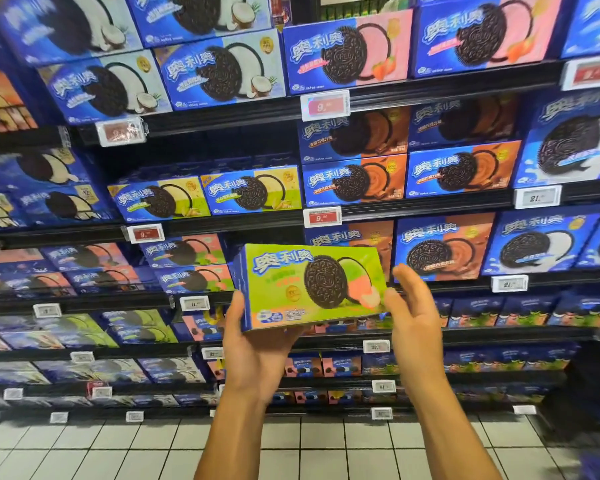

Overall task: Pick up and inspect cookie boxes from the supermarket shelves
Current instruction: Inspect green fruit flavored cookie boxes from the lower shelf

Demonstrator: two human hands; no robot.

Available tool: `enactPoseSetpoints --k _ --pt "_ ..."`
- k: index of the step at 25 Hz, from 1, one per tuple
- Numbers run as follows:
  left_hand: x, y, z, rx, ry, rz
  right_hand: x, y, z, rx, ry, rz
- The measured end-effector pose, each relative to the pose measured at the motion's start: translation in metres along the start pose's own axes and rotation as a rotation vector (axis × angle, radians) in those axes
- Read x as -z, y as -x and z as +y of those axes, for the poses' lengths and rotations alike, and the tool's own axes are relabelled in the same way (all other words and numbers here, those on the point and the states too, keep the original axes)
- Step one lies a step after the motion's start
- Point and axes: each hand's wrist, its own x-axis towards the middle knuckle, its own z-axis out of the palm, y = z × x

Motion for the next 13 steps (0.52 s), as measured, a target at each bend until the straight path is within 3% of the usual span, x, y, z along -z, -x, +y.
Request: enactPoseSetpoints --k 3,6,10,13 --pt "0.004 0.001 0.001 0.011 0.101 -0.04 0.01 -0.005 0.012 -0.099 -0.021 0.029" --pt "0.01 0.001 0.0 0.048 0.18 -0.098 0.01 -0.001 0.01 -0.21 -0.231 -0.107" --pt "0.021 0.001 -0.004 0.154 0.299 -0.137 0.013 0.003 0.004 -0.113 -0.261 -0.167" --pt "0.022 -0.002 -0.008 0.159 0.31 -0.041 0.014 0.005 0.002 -0.088 -0.302 -0.118"
